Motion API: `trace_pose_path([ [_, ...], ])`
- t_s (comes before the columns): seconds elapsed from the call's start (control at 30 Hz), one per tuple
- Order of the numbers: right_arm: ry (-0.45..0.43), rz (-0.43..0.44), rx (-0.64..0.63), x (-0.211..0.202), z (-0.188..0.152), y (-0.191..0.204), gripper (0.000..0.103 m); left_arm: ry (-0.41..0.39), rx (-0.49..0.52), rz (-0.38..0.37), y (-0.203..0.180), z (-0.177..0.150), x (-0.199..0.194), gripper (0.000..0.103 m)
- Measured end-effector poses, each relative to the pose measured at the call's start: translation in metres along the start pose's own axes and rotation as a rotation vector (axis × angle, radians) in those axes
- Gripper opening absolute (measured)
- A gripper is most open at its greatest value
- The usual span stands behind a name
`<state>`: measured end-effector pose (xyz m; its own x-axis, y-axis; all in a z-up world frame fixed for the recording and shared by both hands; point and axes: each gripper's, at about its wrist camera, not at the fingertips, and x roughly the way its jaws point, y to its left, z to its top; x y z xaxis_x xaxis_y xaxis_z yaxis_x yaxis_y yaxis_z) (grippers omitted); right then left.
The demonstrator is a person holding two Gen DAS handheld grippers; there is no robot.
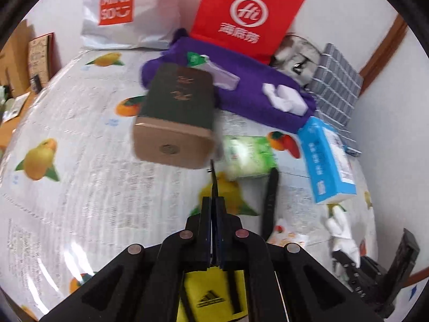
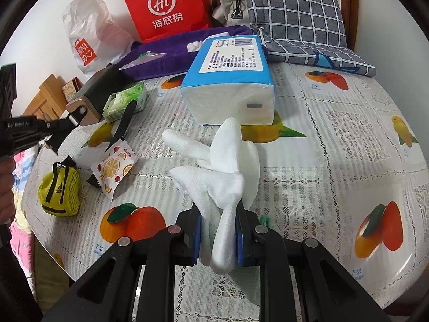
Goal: Organize soft objects
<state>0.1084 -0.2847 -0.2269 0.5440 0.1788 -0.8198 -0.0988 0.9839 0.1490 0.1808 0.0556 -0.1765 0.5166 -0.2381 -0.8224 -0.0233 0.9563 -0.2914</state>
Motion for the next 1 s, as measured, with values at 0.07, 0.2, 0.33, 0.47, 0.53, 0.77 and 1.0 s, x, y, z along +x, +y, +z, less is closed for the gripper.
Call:
trace_pose_path([
  [0.07, -0.005, -0.005, -0.002, -0.004, 0.002, 0.001, 0.019, 0.008, -0.023, 0.007, 0.012, -0.003, -0.001, 0.004],
  [0.2, -0.026, -0.001, -0.009, -0.016, 0.009, 0.003, 0.019, 0.008, -0.053, 0.036, 0.029, -0.006, -0.004, 0.004],
  [0.33, -0.055, 0.017, -0.029, -0.03, 0.02, 0.01, 0.019, -0.008, -0.045, 0.05, 0.032, -0.004, -0.015, 0.004],
  [0.47, -0.085, 0.055, -0.052, -0.045, 0.036, 0.018, 0.018, -0.046, -0.03, 0.046, 0.028, 0.005, -0.033, 0.004],
  [0.53, -0.107, 0.076, -0.064, -0.053, 0.045, 0.02, 0.018, -0.066, -0.024, 0.035, 0.026, 0.011, -0.042, 0.004],
  [0.77, -0.181, 0.058, -0.103, -0.076, 0.09, 0.024, 0.018, -0.122, -0.015, 0.006, 0.017, 0.039, -0.057, 0.004],
  [1.0, -0.226, 0.063, -0.114, -0.081, 0.14, 0.031, 0.018, -0.152, -0.009, 0.021, 0.01, 0.075, -0.06, 0.004],
])
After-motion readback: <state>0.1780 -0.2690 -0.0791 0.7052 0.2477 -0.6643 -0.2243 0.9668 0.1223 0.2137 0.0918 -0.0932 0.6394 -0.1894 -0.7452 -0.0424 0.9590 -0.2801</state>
